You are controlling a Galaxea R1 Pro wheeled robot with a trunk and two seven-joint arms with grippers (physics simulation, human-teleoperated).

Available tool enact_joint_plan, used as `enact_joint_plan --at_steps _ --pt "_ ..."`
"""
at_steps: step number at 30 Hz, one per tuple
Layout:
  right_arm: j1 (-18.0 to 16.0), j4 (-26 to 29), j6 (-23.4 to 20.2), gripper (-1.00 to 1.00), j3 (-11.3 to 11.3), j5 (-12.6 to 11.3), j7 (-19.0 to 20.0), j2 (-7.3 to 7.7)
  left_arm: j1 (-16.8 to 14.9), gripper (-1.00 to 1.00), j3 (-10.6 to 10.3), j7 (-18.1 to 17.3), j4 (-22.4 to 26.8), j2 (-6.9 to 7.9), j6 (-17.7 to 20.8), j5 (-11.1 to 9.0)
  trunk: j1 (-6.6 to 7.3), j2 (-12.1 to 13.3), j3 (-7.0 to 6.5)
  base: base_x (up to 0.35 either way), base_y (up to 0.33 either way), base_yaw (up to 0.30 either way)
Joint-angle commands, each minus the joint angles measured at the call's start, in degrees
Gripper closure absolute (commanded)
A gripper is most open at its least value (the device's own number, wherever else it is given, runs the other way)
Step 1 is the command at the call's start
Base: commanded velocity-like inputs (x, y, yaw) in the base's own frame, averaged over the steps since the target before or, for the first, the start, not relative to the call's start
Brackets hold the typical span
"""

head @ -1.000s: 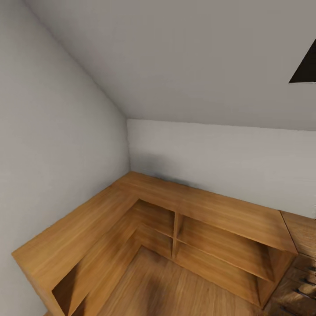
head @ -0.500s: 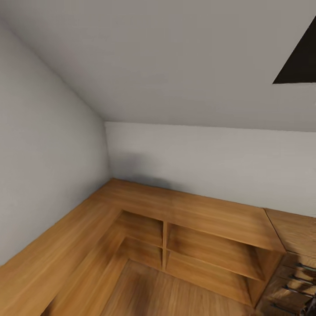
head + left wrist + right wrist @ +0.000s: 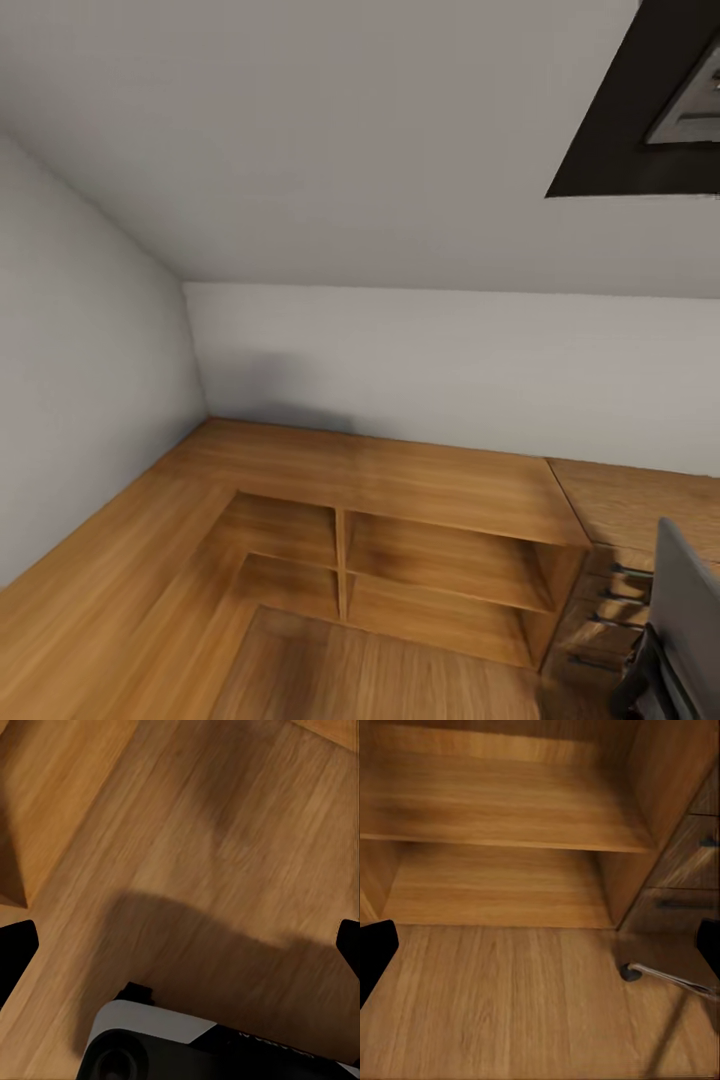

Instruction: In the bedroom, organize the workspace by keeping the computer under the desk, ensuring the monitor is on the desk, placing the keyboard on the desk next to the monitor, placing the mouse on the desk next to the keyboard, moving the folder from the swivel chair onto the desk next to the mouse, stacking the notebook on top of the folder with the pen on top of the notebook, and positioning the swivel chair next to the desk.

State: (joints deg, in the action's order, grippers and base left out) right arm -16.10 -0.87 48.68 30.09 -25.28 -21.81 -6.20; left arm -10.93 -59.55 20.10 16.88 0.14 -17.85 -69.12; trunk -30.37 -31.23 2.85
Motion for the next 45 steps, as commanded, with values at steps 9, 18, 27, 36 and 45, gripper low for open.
enact_joint_plan --at_steps 9,18,27,36,45 --pt "-0.07 -0.09 0.10 -1.00 0.45 -0.21 -0.34 -0.04 -0.06 -1.00 -0.48 0.37 0.08 0.03 -0.27 -0.40 -0.03 -0.11 -0.11 -0.013 0.015 -0.289" --pt "-0.07 -0.09 0.02 -1.00 0.48 -0.21 -0.34 -0.04 -0.06 -1.00 -0.31 0.36 0.08 0.12 -0.32 -0.41 -0.03 -0.11 -0.34 -0.093 0.246 -0.289" --pt "-0.07 -0.09 0.01 -1.00 0.49 -0.21 -0.34 -0.04 -0.06 -1.00 -0.52 0.33 0.08 0.04 -0.34 -0.40 -0.03 -0.11 -0.60 -0.013 0.114 -0.288" --pt "-0.07 -0.11 0.01 -1.00 0.50 -0.21 -0.34 -0.04 -0.06 -1.00 -0.60 0.34 0.08 0.03 -0.34 -0.40 -0.03 -0.11 -0.90 -0.001 0.010 -0.282" --pt "-0.07 -0.09 0.01 -1.00 0.45 -0.21 -0.34 -0.04 -0.06 -1.00 -0.67 0.31 0.08 0.03 -0.34 -0.40 -0.03 -0.11 -1.21 0.000 0.001 -0.280"
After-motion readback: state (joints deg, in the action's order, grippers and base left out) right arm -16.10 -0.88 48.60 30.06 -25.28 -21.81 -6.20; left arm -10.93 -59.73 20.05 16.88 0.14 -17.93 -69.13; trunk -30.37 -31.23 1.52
